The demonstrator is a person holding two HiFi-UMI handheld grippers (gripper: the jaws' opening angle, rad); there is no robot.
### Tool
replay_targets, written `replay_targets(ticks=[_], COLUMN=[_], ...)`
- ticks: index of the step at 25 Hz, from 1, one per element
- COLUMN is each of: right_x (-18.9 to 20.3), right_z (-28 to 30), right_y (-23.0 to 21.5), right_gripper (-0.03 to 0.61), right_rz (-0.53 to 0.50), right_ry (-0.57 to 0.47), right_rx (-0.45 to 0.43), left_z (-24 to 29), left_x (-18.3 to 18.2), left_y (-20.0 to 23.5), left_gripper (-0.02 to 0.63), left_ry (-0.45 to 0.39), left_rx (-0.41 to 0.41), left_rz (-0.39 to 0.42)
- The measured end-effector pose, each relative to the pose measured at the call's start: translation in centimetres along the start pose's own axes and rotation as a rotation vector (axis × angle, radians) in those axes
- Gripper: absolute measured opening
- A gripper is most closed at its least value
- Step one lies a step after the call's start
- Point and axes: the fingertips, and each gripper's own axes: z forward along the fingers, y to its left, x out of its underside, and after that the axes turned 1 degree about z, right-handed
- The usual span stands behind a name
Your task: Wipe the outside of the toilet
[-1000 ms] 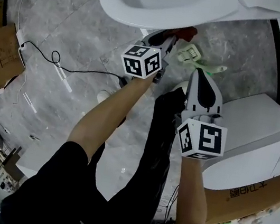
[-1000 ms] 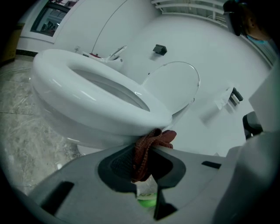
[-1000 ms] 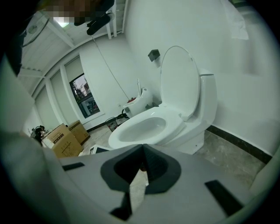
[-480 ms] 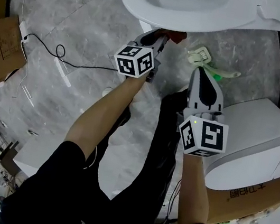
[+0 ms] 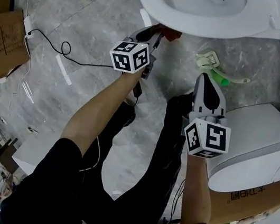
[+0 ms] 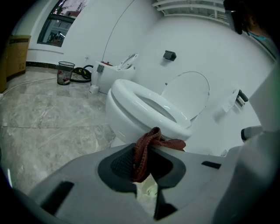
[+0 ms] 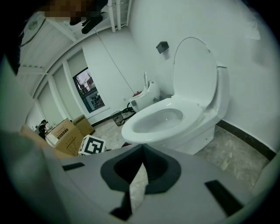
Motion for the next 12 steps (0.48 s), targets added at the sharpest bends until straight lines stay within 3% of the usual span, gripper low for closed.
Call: replay_targets(ticks=[12], right_x=[0.5], right_z=[-0.2], right_y=[0.8], right_gripper=[0.003], right_rz=[0.016], right_ry=[-0.019], right_rx=[0.028], left_z=[-2.0], left_x=[-3.1], left_y=[5.3], left_gripper=[0.063], left_ry=[-0.038], left_rx=[-0.067], left_rz=[-0.027])
